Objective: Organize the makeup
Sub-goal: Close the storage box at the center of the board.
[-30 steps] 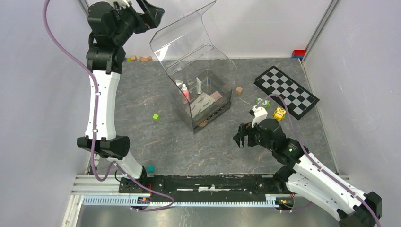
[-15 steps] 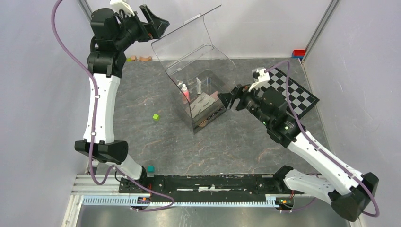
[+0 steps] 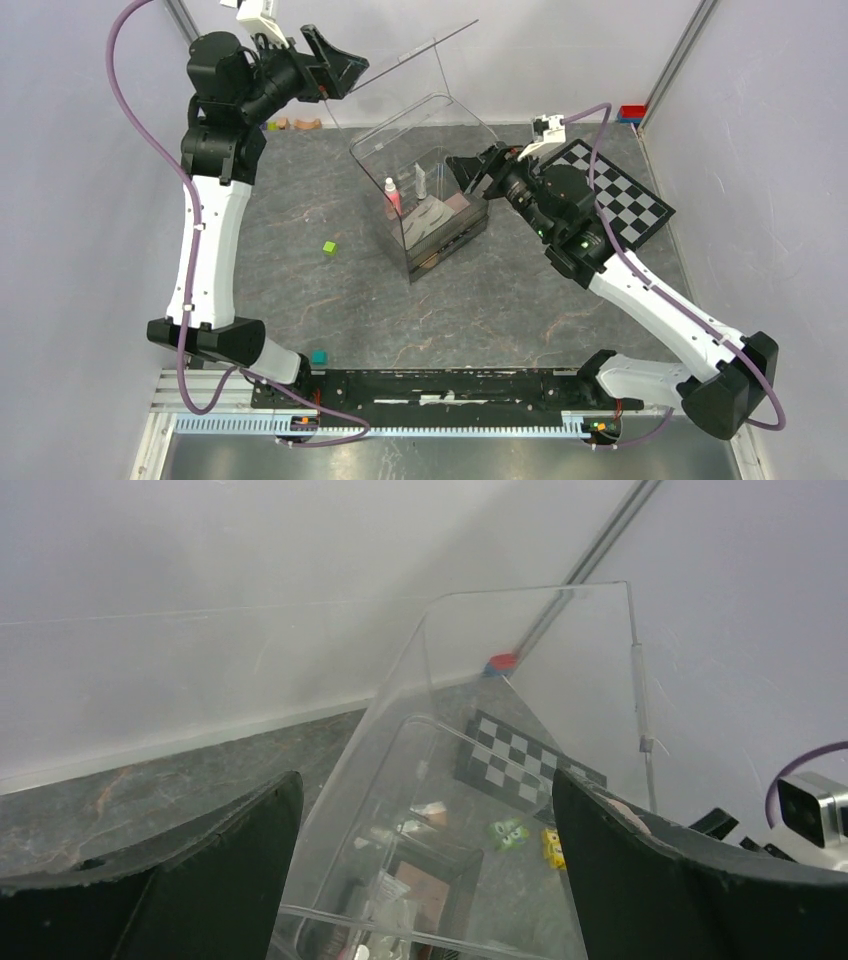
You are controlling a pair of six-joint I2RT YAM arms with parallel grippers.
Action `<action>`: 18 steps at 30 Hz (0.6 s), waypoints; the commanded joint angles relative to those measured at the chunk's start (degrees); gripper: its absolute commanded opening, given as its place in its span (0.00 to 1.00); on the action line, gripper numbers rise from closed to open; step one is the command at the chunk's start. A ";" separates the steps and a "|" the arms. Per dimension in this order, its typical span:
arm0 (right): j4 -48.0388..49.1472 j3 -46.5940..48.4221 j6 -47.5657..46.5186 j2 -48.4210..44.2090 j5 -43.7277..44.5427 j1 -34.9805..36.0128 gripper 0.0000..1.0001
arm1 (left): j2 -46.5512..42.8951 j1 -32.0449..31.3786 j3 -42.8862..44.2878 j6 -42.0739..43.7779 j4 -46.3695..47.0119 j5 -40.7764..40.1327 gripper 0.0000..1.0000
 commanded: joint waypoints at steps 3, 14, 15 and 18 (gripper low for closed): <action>4.76 5.05 2.74 3.79 1.15 -0.79 0.81 | -2.66 -2.26 -3.19 0.87 2.12 2.19 1.00; 6.43 6.68 4.54 5.42 0.77 -1.08 0.81 | -6.20 -3.68 -8.41 1.53 2.93 3.15 1.00; 6.43 6.41 4.61 5.23 0.94 -1.08 0.81 | -6.31 -3.68 -8.54 1.58 2.89 3.24 1.00; 6.50 5.73 4.62 4.75 1.31 -1.07 0.81 | -6.80 -3.85 -9.16 1.66 2.90 3.48 1.00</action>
